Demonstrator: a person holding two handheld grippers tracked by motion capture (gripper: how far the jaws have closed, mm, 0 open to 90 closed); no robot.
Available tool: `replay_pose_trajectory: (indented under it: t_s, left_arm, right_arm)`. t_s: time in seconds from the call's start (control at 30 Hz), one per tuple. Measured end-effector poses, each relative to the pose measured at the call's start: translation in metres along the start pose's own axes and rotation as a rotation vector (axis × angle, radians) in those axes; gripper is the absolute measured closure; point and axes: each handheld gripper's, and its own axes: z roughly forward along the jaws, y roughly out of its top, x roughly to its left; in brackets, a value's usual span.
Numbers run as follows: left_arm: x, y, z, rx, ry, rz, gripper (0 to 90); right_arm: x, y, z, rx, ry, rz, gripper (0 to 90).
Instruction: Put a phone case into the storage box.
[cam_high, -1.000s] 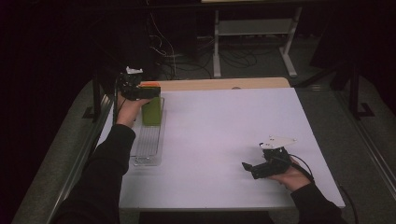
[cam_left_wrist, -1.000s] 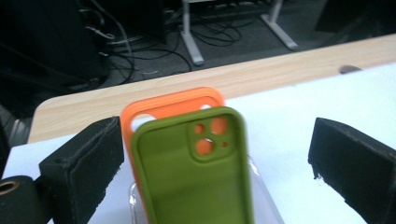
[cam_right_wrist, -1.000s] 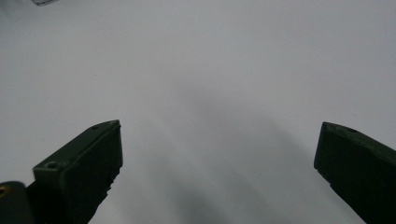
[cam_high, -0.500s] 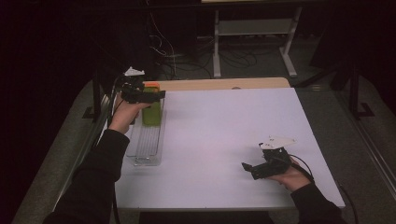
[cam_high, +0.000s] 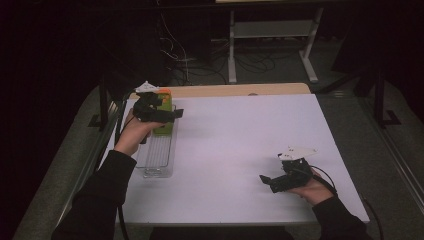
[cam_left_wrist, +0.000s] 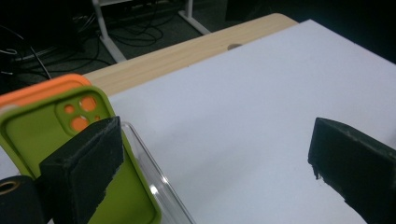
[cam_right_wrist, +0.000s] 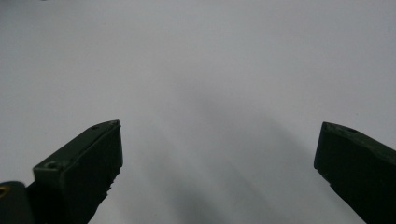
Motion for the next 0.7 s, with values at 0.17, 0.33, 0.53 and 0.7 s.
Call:
replay_pose_trajectory:
  t_s: [0.17, 0.33, 0.53, 0.7]
  left_arm:
    - [-0.005, -0.013, -0.003, 0.014, -0.012, 0.017, 3.2]
    - [-0.007, -0.021, -0.007, 0.020, -0.026, 0.009, 3.2]
    - [-0.011, -0.028, -0.011, 0.014, -0.054, -0.004, 3.3]
    - [-0.018, -0.033, -0.015, 0.027, -0.078, 0.013, 3.4]
  right_arm:
    - [-0.002, 0.000, -0.002, -0.003, 0.003, -0.003, 0.4]
    - [-0.002, 0.000, -0.003, -0.006, 0.004, 0.000, 0.4]
    - [-0.001, 0.000, -0.005, -0.013, 0.005, 0.007, 0.3]
    - [0.000, 0.000, -0.007, -0.014, 0.004, 0.020, 0.4]
